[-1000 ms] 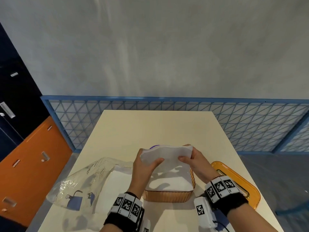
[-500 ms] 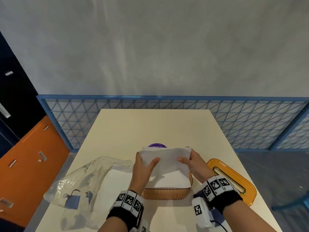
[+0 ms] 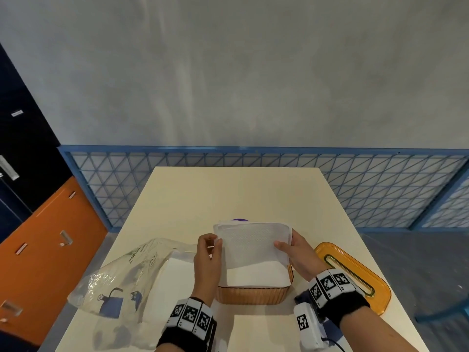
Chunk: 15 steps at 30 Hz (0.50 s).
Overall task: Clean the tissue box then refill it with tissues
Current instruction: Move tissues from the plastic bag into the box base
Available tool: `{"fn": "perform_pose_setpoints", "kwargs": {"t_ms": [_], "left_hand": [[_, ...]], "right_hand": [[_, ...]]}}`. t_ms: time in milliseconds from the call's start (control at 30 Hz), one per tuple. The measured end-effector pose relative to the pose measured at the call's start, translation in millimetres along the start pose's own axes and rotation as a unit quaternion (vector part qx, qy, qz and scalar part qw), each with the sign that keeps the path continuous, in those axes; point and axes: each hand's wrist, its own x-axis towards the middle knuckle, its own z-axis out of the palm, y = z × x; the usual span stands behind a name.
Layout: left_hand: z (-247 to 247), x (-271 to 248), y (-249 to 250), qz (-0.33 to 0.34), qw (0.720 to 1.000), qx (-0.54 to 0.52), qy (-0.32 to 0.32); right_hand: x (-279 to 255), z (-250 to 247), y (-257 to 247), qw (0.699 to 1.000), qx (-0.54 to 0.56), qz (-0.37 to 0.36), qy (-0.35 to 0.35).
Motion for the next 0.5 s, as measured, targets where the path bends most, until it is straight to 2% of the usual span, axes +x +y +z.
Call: {"fn": "perform_pose_setpoints", "kwargs": {"t_ms": [200, 367, 500], "left_hand": [[5, 8, 4, -0.051, 0.998, 0.028, -0.021], [7, 4, 13, -0.018, 0.997, 0.068, -0.004], [8, 3, 16, -0.023, 0.994, 0.104, -0.009]], "right_hand": [[-2, -1, 1, 1.000, 0.012, 0.003, 0.005], [-2, -1, -4, 0.999, 0.002, 0.033, 0.014], [0, 0, -1, 0.998, -0.020, 0.043, 0.027]]}}
